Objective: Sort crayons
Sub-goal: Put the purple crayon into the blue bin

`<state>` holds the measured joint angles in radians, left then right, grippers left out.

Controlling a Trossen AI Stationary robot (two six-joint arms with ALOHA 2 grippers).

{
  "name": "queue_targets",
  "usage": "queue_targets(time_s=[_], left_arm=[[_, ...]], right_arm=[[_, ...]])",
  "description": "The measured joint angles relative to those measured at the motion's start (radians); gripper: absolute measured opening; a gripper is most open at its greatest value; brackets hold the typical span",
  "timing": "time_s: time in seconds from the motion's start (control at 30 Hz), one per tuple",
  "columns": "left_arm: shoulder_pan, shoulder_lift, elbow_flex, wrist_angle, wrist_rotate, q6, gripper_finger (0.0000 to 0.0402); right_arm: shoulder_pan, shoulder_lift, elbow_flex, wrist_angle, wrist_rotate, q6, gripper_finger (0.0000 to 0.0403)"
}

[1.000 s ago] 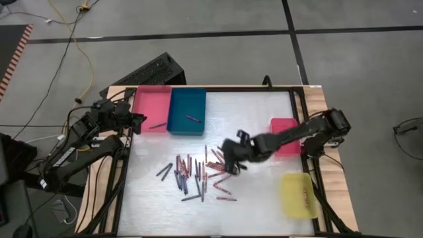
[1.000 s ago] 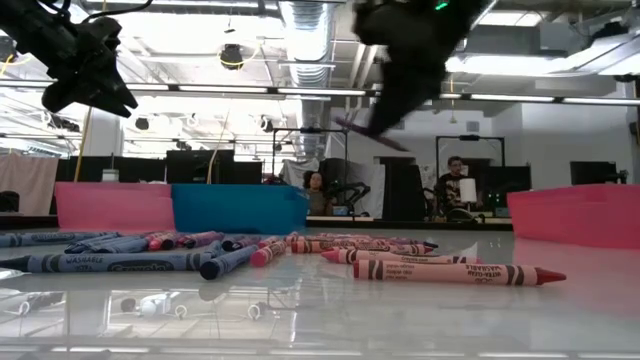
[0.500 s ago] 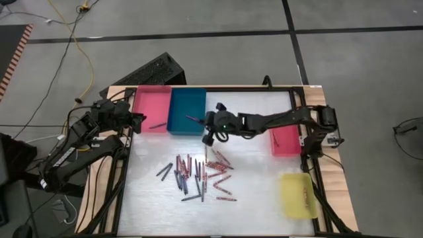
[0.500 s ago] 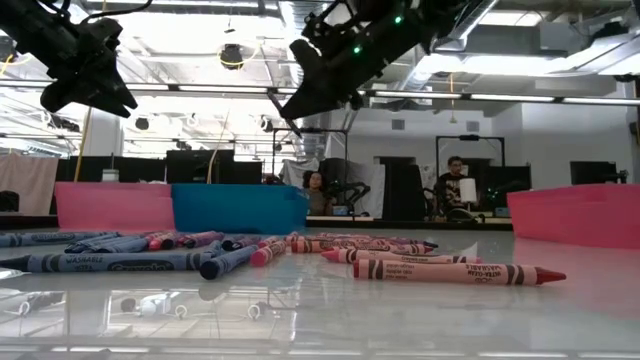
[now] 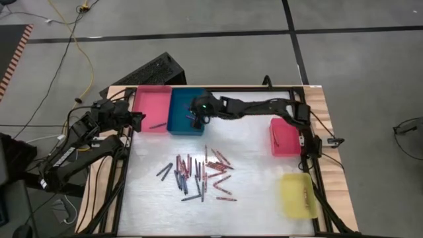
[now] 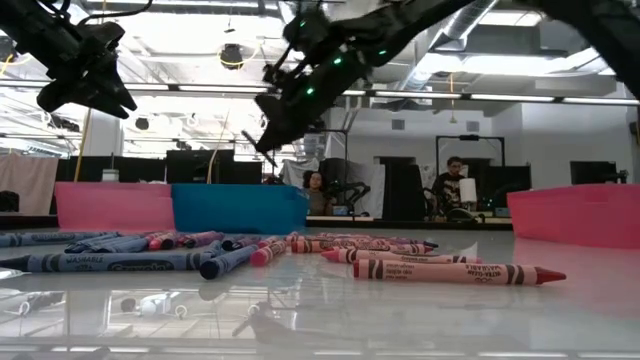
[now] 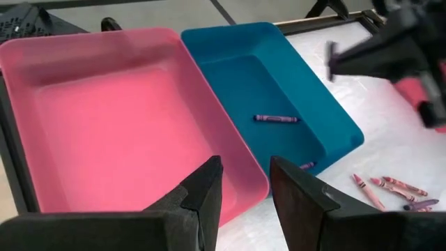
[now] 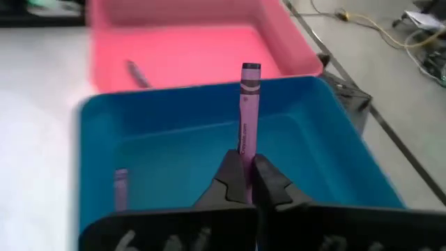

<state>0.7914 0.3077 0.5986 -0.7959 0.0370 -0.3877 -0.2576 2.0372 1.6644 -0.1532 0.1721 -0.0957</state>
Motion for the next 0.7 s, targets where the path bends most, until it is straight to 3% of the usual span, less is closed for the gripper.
queue_targets(time_s=[0.37,0.7], left_arm=[[0.000,0.000,0.000,0.000,0.000,-0.016,0.0110],[0.000,0.000,0.000,-0.001,0.003,-0.016,0.0110]], right_arm=[[-0.041,0.247,0.328,-0.285,0.000,-0.010,0.0000],[-0.050,0.343,0.390,-0.391,-0.002,0.017,0.0000]])
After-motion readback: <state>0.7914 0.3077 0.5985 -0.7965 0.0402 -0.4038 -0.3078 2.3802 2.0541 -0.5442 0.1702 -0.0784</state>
